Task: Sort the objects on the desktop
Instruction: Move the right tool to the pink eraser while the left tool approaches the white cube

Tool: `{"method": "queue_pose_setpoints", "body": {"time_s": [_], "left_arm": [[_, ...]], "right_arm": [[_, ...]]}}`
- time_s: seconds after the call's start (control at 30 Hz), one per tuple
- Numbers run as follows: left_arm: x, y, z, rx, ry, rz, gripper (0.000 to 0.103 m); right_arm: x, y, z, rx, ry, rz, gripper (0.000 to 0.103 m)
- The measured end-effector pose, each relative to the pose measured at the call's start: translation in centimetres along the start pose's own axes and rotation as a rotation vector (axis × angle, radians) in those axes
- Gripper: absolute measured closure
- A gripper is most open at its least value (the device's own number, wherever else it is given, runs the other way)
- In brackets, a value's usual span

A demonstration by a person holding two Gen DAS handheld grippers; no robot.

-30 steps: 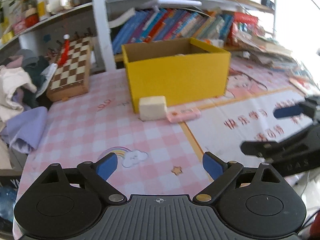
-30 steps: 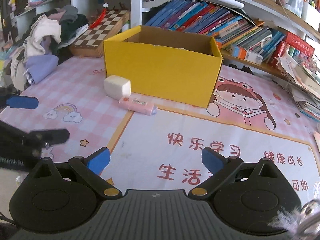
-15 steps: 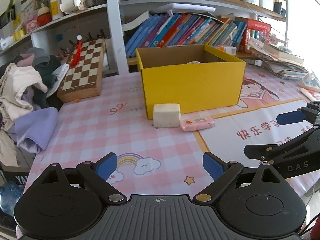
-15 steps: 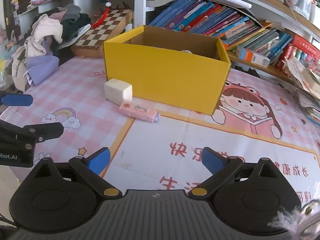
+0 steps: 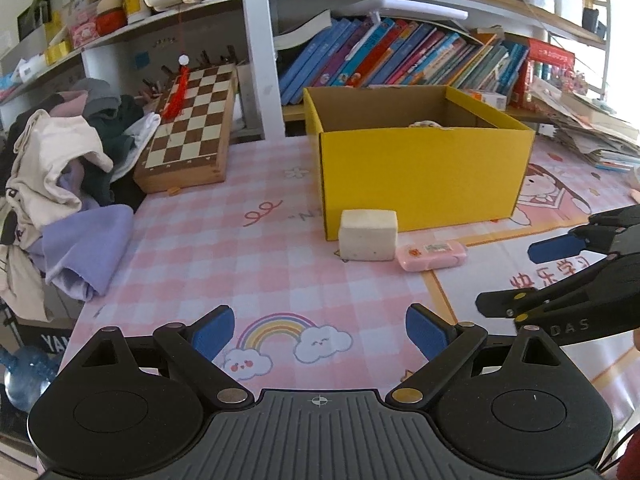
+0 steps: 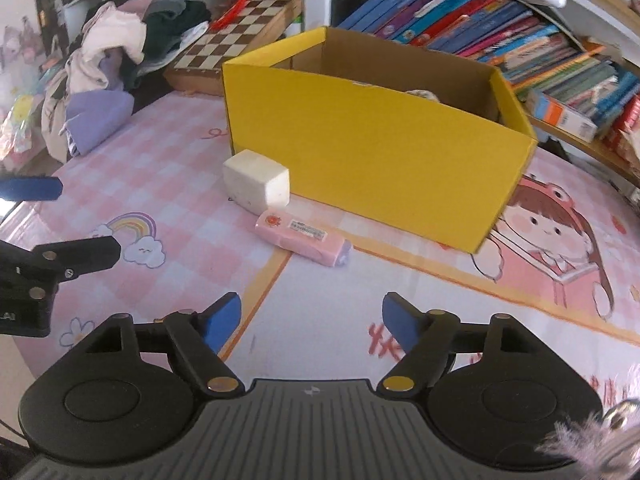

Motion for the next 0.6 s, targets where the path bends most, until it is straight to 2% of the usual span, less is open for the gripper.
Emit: {"method": "queue_pose_setpoints", "body": {"time_s": [0.4,0.6], "left_arm": [[-0.7,-1.6,1.2,-0.066,0.034,0.016,0.008],[-1.2,-2.1,1.7,-0.096,0.047,0.027,0.008]], "right_arm": [[-2.9,-4.7,1.0,-0.077,0.115,0.006,0.021],[-3.7,-6.3,1.7,-0.117,0.153,0.014,0.027]]}}
Point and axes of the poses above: each gripper's, at about its wrist camera, not at the fingertips, and y roughly against the way its jaws point, z to its left, x to its underside, the point moved 7 cm from there along -y, roughly the way its jaws point, and after that the axes turned 9 degrees about x, right-handed, at the moved point
